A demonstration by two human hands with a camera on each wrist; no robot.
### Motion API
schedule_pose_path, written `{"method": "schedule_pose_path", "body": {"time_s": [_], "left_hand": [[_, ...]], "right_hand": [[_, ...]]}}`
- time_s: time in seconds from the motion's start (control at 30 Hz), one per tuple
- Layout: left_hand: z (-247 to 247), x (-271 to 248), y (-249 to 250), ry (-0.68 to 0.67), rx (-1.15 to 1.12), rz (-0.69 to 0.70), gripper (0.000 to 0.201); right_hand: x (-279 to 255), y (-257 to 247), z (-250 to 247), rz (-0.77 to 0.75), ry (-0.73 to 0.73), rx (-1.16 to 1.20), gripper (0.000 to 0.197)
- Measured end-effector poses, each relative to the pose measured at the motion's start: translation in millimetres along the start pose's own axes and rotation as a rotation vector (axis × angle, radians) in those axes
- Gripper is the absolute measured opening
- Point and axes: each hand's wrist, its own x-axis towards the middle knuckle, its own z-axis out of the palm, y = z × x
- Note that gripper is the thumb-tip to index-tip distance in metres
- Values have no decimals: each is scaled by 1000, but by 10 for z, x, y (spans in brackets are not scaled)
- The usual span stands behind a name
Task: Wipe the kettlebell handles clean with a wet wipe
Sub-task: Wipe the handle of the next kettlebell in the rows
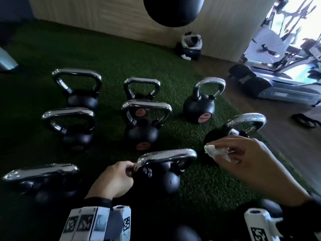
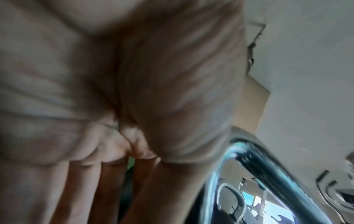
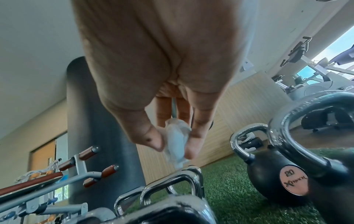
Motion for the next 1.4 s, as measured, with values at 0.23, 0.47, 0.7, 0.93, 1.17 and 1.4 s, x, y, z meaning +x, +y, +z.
{"method": "schedule_pose_path", "body": {"time_s": [0.23, 0.47, 0.7, 0.93, 1.17, 1.4], "left_hand": [[217, -50, 176, 29, 62, -10, 50], [318, -177, 227, 57, 111, -80, 85], [387, -81, 104, 106, 117, -93, 81], [451, -10, -26, 123, 88, -65, 82], [484, 25, -76, 148, 93, -64, 90], [504, 4, -36, 170, 78, -31, 72]], "right_hand": [[-61, 341, 255, -56, 154, 239, 19], [146, 425, 388, -233, 128, 172, 12], [555, 223, 697, -506, -2, 204, 24], [473, 525, 717, -508, 66, 65, 17], [411, 495, 841, -555, 126, 107, 19], [182, 800, 771, -284, 313, 185, 23]]}}
